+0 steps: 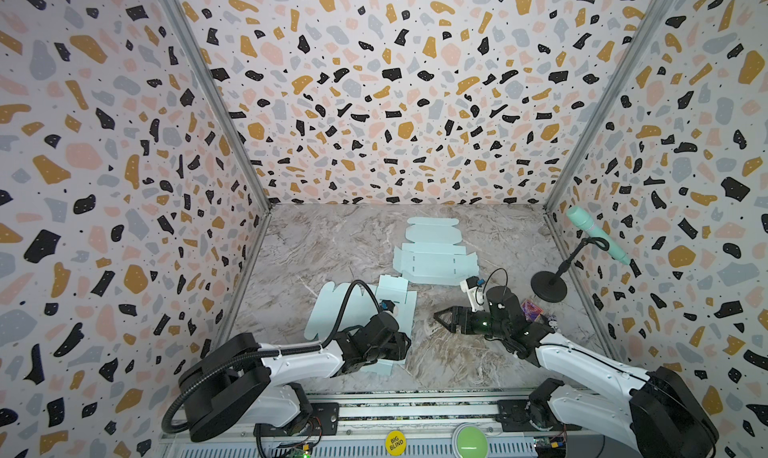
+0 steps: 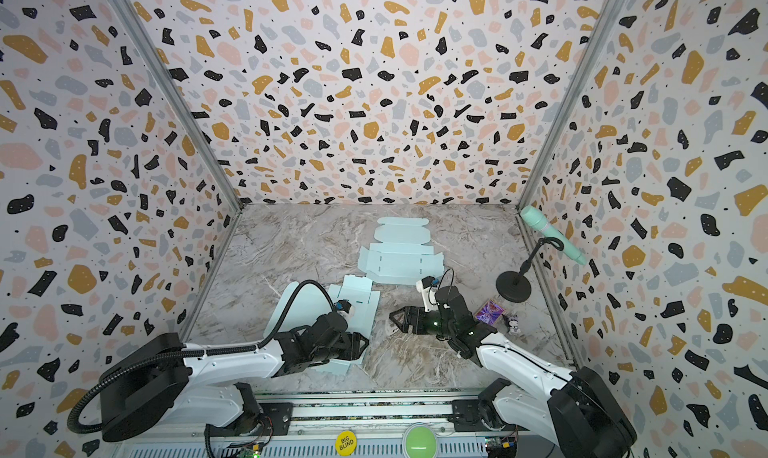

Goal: Fold the paper box

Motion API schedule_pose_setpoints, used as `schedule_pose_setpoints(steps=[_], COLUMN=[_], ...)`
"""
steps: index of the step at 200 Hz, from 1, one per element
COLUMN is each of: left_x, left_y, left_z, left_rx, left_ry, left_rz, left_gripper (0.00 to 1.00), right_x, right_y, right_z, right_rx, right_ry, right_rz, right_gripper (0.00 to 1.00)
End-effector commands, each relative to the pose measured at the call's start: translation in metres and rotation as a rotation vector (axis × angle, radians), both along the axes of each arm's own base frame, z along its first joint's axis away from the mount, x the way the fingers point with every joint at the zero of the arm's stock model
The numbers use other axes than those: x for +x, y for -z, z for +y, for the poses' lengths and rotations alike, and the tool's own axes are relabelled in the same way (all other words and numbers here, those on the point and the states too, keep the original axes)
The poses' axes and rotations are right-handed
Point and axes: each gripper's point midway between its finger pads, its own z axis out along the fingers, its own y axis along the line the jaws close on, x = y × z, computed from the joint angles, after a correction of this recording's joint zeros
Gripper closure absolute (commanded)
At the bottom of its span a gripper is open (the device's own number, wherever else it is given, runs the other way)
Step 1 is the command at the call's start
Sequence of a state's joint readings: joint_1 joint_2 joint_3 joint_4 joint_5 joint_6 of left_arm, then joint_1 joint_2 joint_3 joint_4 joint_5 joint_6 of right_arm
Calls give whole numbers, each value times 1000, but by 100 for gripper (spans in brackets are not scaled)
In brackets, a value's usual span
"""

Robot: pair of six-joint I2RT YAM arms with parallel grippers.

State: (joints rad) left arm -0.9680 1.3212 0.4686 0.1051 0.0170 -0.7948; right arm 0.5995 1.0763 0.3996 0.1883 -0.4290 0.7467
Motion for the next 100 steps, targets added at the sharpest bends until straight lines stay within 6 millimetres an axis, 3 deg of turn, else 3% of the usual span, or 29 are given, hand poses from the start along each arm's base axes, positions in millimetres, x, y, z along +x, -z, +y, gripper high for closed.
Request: schedule_pose_setpoints(steps=[1,59,100], left_x=[12,35,43], left_y=[-25,-33,-25], left_z=[-8,30,63], left_rx=[-1,2,11], left_ry=[71,14,-73], left_rz=[-69,-106,-115], left_gripper=[40,40,40], right_x=[11,15,12], right_y=[-15,-11,4], right_z=[4,16,29], right_rx=[11,4,1], right_ry=[18,26,15], right_rz=[-33,-4,46], right_gripper=[10,11,13])
